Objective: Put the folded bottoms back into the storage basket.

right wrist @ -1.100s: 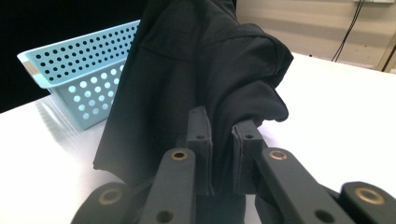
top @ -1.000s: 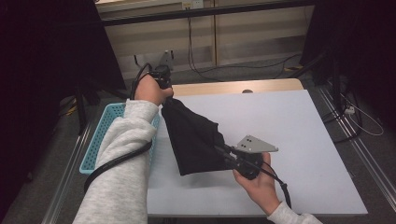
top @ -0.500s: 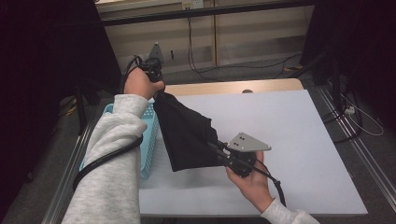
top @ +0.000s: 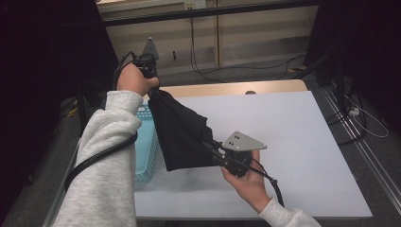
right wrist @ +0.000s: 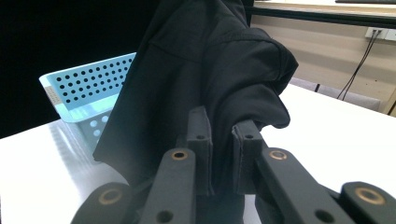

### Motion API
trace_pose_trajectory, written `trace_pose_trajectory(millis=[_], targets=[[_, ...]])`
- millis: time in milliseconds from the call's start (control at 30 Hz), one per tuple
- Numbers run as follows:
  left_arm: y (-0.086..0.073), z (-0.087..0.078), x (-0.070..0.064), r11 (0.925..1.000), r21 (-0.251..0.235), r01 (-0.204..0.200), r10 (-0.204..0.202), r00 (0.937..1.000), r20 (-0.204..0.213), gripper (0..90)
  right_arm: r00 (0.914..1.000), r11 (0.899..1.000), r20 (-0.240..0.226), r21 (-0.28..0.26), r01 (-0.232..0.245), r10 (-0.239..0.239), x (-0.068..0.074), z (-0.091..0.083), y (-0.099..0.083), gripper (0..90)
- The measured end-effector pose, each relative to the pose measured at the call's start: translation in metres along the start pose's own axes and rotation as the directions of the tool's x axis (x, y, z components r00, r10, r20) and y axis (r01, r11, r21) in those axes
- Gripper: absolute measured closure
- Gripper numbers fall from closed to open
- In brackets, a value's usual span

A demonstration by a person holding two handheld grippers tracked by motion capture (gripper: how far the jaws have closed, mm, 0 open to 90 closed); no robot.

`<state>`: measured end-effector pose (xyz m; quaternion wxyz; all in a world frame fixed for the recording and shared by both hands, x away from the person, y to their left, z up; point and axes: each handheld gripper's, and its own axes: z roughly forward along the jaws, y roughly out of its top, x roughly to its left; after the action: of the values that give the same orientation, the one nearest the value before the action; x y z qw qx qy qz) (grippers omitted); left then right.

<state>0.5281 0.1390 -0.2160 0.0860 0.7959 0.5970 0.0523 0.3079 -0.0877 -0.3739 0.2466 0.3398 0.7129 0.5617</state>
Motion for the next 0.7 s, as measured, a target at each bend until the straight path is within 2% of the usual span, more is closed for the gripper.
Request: trace_pose_trajectory(millis=[700], targets=[[-0.001,-0.020,0.024,0.9995,-0.011,0.030,-0.030,0.9995,-0.008,83.7,0.9993,1.000,-0.036,-0.018,0.014,-0.014,0.015,0.017,0.016,80.7]])
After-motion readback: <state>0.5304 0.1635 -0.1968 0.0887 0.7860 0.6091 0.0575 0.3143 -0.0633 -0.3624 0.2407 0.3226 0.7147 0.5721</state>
